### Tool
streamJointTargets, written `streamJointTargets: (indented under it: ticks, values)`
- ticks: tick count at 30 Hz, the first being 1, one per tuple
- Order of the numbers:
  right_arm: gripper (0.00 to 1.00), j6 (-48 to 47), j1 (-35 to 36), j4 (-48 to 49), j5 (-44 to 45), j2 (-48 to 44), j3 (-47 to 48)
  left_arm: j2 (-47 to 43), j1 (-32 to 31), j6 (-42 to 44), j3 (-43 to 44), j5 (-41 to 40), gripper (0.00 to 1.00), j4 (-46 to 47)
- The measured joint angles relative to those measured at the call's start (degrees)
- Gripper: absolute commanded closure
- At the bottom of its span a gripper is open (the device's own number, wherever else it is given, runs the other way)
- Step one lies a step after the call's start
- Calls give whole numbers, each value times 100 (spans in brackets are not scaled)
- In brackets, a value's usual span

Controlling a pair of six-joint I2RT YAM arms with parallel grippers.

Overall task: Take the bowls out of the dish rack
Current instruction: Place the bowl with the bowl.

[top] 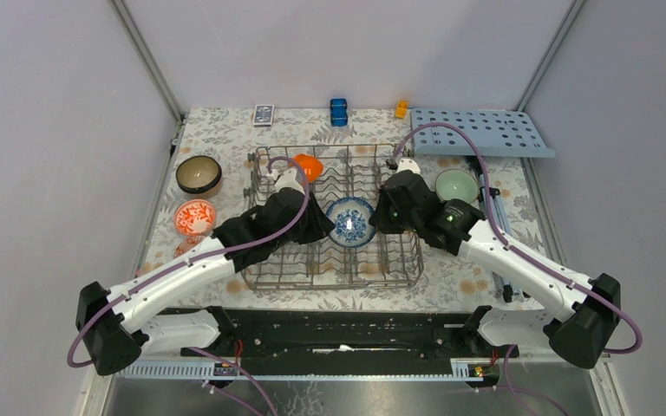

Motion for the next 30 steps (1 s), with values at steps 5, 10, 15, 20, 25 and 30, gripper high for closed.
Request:
streamJointTargets:
  ticks: [5,10,15,20,25,30]
  values:
    - [100,2,0,-2,2,33,0,101,0,44,0,28,55,-9]
    - [100,0,0,-4,44,33,0,131,0,50,2,13,59,-98]
    - [100,2,0,13,48,70,0,162,-7,39,44,0,66,-98]
    - [100,2,0,13,116,140,0,249,-7,44,162,-76,67,-243]
    - [100,2,0,9,201,227,0,310,-37,42,238,-192,64,-391]
    - [100,2,0,7,308,337,0,411,-101,44,319,-302,64,-520]
